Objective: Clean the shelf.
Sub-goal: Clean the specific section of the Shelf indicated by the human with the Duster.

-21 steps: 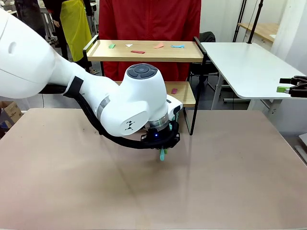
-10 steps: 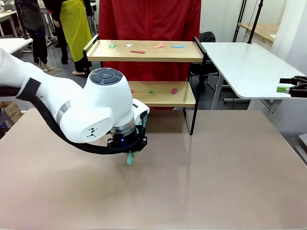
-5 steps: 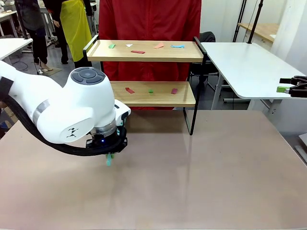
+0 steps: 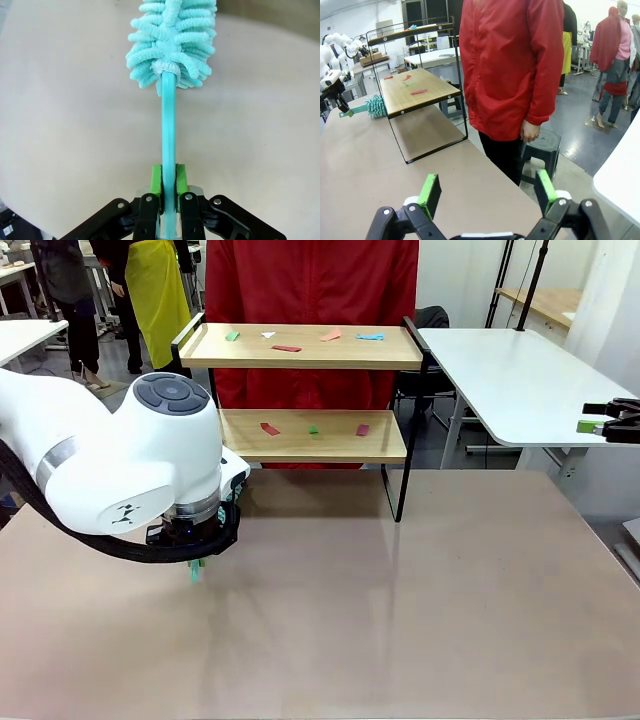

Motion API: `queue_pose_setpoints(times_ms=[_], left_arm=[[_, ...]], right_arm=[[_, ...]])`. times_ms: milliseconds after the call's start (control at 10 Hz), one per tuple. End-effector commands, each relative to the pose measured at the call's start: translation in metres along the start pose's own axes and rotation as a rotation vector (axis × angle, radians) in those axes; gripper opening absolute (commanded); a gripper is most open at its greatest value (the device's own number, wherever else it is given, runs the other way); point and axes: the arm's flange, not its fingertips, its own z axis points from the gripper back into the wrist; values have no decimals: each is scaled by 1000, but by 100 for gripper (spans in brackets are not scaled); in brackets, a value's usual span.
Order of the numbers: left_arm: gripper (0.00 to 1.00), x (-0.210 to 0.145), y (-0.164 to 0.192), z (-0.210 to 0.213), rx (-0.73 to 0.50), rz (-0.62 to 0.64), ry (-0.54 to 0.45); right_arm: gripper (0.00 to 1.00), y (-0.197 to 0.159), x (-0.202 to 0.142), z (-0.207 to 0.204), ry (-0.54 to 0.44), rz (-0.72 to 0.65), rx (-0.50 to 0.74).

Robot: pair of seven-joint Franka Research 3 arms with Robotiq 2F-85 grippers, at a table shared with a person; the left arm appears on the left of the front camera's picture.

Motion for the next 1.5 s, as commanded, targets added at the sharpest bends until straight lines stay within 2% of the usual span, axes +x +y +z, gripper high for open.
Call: queue_pose_setpoints(times_ms=[0,100,200,600,800,1100,1400], left_arm=[[13,-7,1,-2,89,59,-41],[13,-7,-6,1,27,30,-54],[13,-3,-3,3,11,0,-16],[13,-6,-8,4,1,-10,-23],[13,-9,-3,22,-52,-71,-122],[13,-14,-1,36,-41,-136,-191],[13,-19,13,47,-95,-240,-240]], right_arm=[[100,1,9,-2,10,-12,-15],[100,1,9,-2,10,-12,-15],[100,1,9,-2,10,-12,-15],[100,1,9,-2,10,-12,-15],[100,1,9,-2,10,-12,-15],[100,1,9,-2,10,-12,-15],[100,1,9,-2,10,-12,-15]])
